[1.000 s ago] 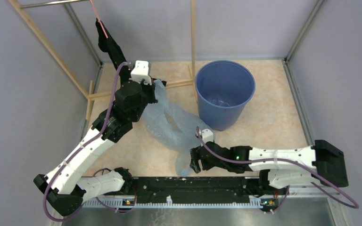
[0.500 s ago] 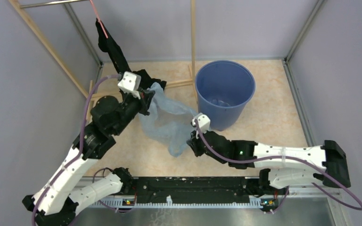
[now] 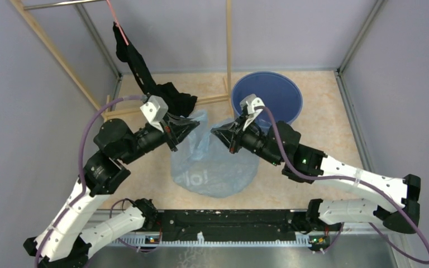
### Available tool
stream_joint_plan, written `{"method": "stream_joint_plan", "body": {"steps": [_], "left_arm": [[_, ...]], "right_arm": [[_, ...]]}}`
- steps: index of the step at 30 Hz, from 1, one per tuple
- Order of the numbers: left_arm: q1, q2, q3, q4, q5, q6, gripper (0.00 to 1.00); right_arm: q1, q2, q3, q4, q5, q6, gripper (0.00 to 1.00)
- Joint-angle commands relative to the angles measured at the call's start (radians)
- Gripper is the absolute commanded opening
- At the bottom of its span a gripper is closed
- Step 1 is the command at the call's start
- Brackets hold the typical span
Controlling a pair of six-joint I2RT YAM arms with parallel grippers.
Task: Put the trash bags into the trash bin
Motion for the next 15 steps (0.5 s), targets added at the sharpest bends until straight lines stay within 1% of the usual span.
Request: {"method": "stream_joint_plan", "body": {"steps": [1,3,6,10,12,15], "left_arm": [[0.003,0.025,-0.054,0.081,0.062,-0.096,0.00],[0.003,0.035,-0.062,0.076,0.091,-0.099,0.00],[0.003,0.047,-0.072,0.054,0.124,-0.069,0.10],[0.003,0.054,-0.089,0.040,0.086,-0.055,0.17],[0.003,0.054,-0.102,0.056,0.097,-0.061,0.22],[0.003,0.053,-0.120,0.079,0.098,-0.079,0.27]], "right_arm": [[-0.055,-0.018,0.034,0.108,-0.126,0.096,0.00],[-0.074,-0.016,0.031,0.099,-0.128,0.137,0.00],[-0.095,-0.016,0.027,0.090,-0.142,0.206,0.00],[-0.102,-0.012,0.021,0.093,-0.132,0.238,0.00],[-0.115,0.006,0.024,0.075,-0.122,0.261,0.00],[-0.131,0.032,0.028,0.058,-0.126,0.285,0.00]]}}
